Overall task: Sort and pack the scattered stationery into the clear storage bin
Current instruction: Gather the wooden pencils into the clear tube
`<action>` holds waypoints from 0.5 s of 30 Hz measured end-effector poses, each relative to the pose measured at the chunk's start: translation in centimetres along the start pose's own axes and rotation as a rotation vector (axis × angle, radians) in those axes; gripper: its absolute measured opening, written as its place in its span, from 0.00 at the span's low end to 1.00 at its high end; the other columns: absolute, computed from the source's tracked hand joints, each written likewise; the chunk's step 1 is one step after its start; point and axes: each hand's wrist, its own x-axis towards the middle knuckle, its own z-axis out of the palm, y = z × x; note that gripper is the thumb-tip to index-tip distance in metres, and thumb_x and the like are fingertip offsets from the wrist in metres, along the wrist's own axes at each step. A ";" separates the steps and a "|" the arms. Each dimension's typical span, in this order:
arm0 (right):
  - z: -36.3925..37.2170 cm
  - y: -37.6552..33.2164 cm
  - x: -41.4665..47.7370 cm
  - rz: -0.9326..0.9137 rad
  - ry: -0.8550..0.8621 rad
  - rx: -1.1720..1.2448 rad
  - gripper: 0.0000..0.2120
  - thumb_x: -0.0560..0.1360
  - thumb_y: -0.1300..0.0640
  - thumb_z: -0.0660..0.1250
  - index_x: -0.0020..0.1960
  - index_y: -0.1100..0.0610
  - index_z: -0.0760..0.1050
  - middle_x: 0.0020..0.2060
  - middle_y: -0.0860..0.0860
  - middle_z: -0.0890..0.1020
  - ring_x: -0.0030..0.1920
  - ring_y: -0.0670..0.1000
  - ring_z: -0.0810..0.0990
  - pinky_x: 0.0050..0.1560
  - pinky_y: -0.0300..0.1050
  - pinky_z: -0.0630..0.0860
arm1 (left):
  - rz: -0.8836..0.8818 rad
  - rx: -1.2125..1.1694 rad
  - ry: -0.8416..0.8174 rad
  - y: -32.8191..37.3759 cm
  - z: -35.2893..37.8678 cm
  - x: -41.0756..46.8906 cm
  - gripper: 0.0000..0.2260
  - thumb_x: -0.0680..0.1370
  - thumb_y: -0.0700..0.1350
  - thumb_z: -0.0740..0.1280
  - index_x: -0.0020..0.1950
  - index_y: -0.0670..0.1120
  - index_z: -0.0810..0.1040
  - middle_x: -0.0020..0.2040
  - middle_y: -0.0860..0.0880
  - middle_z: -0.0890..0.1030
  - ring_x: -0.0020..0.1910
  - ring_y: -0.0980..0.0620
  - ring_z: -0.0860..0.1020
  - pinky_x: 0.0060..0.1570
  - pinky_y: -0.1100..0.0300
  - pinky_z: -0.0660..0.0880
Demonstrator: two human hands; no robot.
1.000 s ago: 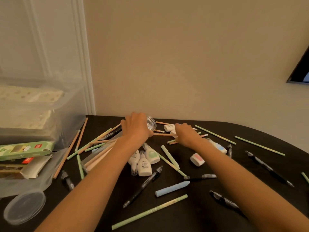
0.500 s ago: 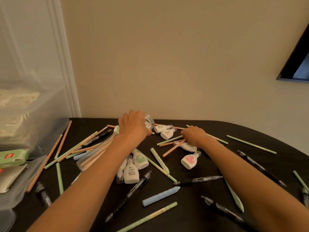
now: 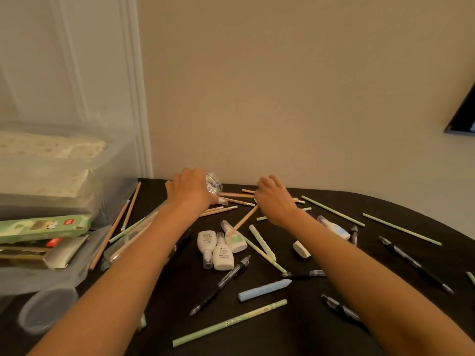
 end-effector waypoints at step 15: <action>0.3 -6.3 5.6 -0.137 -0.161 0.398 0.16 0.76 0.66 0.61 0.63 0.62 0.70 0.58 0.60 0.72 0.52 0.59 0.76 0.48 0.51 0.74 | 0.019 0.008 0.012 -0.4 0.3 1.6 0.25 0.71 0.52 0.73 0.63 0.44 0.71 0.59 0.44 0.75 0.59 0.44 0.73 0.55 0.53 0.70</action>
